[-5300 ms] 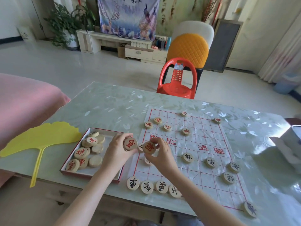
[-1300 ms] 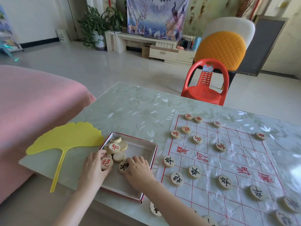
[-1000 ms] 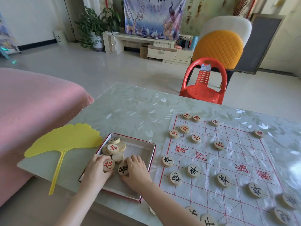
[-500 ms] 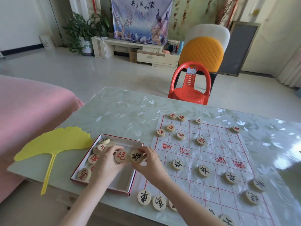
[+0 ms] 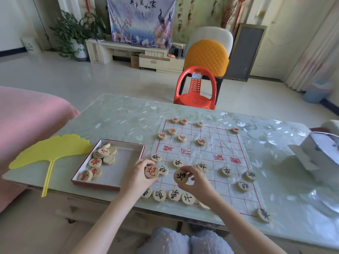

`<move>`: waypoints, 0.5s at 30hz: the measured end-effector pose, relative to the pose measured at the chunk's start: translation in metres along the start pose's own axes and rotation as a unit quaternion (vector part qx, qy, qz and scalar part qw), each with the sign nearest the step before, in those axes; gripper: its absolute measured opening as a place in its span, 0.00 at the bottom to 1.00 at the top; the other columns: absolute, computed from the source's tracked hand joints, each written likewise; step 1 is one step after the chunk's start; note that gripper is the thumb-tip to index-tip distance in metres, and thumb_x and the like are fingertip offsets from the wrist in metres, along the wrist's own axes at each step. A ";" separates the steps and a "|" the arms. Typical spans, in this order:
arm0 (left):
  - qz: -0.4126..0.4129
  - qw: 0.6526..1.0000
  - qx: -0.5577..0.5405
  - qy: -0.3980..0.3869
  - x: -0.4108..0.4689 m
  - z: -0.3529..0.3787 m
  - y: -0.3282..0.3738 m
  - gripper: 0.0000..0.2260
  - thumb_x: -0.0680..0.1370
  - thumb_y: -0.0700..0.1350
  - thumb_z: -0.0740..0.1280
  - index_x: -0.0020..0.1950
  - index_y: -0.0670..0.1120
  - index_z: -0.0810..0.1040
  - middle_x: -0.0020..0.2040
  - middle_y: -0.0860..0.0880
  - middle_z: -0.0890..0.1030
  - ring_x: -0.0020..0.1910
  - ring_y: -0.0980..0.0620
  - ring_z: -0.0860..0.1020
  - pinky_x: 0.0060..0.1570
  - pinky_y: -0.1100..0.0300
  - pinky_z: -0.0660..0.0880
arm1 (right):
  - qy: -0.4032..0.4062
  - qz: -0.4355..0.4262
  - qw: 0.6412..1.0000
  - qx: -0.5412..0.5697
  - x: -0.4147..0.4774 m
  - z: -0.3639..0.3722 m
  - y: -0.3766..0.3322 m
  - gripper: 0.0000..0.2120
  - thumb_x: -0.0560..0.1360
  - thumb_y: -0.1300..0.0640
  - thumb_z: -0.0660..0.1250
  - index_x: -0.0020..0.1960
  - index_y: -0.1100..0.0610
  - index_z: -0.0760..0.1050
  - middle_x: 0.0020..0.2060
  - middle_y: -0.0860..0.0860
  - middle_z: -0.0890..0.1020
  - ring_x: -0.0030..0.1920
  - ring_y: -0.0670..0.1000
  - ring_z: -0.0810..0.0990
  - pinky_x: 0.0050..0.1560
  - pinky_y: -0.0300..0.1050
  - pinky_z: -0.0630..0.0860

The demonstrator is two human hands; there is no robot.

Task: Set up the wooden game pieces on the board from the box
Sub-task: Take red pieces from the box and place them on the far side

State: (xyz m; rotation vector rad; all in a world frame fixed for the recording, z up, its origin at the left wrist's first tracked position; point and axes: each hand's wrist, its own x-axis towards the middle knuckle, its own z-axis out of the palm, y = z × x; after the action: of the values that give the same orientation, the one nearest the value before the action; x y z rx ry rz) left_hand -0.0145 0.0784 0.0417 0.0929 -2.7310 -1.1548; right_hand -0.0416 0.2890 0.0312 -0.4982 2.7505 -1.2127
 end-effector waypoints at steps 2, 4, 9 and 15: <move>0.009 1.000 -0.006 -0.012 -0.004 0.008 0.010 0.20 0.66 0.44 0.76 0.55 0.49 0.76 0.53 0.53 0.74 0.52 0.53 0.76 0.52 0.59 0.74 | 0.000 0.008 1.000 -0.003 -0.013 -0.009 0.011 0.22 0.70 0.57 0.71 0.62 0.53 0.71 0.53 0.45 0.73 0.54 0.47 0.71 0.49 0.23 0.64; 0.022 1.000 -0.008 -0.021 -0.007 0.016 0.019 0.20 0.65 0.44 0.77 0.54 0.50 0.76 0.52 0.54 0.73 0.53 0.53 0.75 0.53 0.58 0.74 | 0.002 0.021 1.000 -0.011 -0.026 -0.017 0.021 0.22 0.70 0.57 0.71 0.63 0.53 0.71 0.53 0.45 0.74 0.54 0.46 0.70 0.49 0.23 0.64; 0.038 0.998 -0.003 -0.046 -0.017 0.035 0.039 0.21 0.65 0.45 0.76 0.55 0.50 0.75 0.53 0.55 0.72 0.53 0.54 0.73 0.52 0.60 0.73 | 0.020 0.034 0.998 -0.055 -0.056 -0.039 0.049 0.22 0.70 0.56 0.71 0.63 0.53 0.71 0.54 0.47 0.76 0.56 0.48 0.68 0.51 0.33 0.63; 0.039 0.995 0.009 -0.090 -0.032 0.066 0.057 0.20 0.67 0.45 0.75 0.57 0.49 0.74 0.56 0.52 0.73 0.52 0.54 0.73 0.50 0.60 0.74 | 0.044 0.115 0.989 -0.082 -0.094 -0.066 0.092 0.22 0.70 0.56 0.71 0.62 0.54 0.72 0.54 0.48 0.76 0.57 0.51 0.68 0.61 0.45 0.67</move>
State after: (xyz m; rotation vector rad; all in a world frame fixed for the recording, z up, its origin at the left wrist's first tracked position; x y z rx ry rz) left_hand 0.0057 0.1686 0.0331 -0.1204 -2.8713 -1.1691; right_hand 0.0092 0.4245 0.0040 -0.1345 2.8982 -0.9834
